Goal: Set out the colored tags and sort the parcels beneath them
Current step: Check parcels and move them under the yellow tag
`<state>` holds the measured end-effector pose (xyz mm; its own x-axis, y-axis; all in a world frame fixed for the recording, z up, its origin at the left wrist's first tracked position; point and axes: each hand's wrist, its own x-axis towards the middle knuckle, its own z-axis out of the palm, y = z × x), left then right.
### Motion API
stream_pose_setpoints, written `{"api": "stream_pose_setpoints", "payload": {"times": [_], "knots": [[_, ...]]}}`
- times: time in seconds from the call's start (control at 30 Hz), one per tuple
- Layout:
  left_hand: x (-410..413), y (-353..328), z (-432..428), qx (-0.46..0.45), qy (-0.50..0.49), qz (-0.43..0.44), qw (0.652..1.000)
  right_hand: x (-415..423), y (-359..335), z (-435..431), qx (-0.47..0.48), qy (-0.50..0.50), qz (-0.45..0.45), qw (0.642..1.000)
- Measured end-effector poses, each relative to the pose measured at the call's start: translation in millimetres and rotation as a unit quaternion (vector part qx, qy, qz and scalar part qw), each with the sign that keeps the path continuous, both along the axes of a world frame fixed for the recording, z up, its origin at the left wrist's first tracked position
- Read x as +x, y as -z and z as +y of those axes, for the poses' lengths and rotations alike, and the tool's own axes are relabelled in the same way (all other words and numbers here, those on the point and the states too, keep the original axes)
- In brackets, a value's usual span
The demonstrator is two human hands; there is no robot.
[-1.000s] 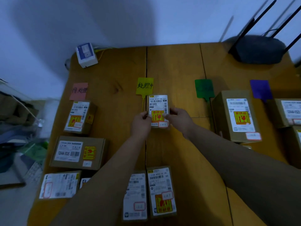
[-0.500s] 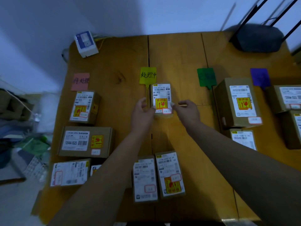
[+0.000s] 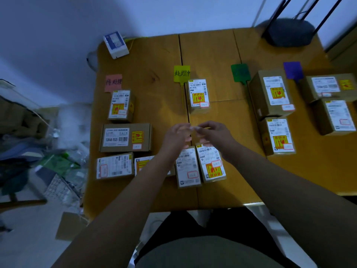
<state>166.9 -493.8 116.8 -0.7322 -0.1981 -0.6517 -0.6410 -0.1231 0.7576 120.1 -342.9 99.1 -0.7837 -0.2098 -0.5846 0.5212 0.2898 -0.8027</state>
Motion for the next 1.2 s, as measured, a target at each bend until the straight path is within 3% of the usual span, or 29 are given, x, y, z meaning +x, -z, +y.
{"api": "stream_pose_setpoints", "payload": {"times": [0.1, 0.27, 0.37, 0.43, 0.57, 0.73, 0.83, 0.97, 1.2], "knots": [[30, 12, 5, -0.036, 0.000, -0.003, 0.999, 18, 5, 10, 0.032, -0.002, 0.023, 0.999], [71, 44, 21, -0.154, -0.050, -0.083, 0.983, 36, 31, 38, 0.176, -0.038, 0.083, 0.980], [97, 60, 34, -0.247, -0.058, -0.109, 0.961, 45, 49, 56, 0.222, -0.083, 0.059, 0.970], [113, 70, 41, -0.263, -0.071, -0.129, 0.954, 53, 61, 64, 0.216, -0.106, 0.021, 0.970], [130, 84, 54, -0.236, -0.145, -0.141, 0.951, 72, 79, 73, 0.151, -0.089, -0.033, 0.984], [133, 95, 72, -0.159, -0.192, -0.133, 0.959, 85, 90, 79, 0.100, -0.030, -0.022, 0.994], [126, 97, 79, -0.084, -0.186, -0.132, 0.970, 83, 92, 87, 0.090, 0.022, 0.008, 0.996], [115, 92, 84, -0.058, -0.201, -0.102, 0.972, 73, 85, 101, 0.035, 0.098, -0.042, 0.994], [78, 41, 49, -0.035, -0.139, -0.035, 0.989, 45, 39, 119, -0.040, 0.092, -0.021, 0.995]]}}
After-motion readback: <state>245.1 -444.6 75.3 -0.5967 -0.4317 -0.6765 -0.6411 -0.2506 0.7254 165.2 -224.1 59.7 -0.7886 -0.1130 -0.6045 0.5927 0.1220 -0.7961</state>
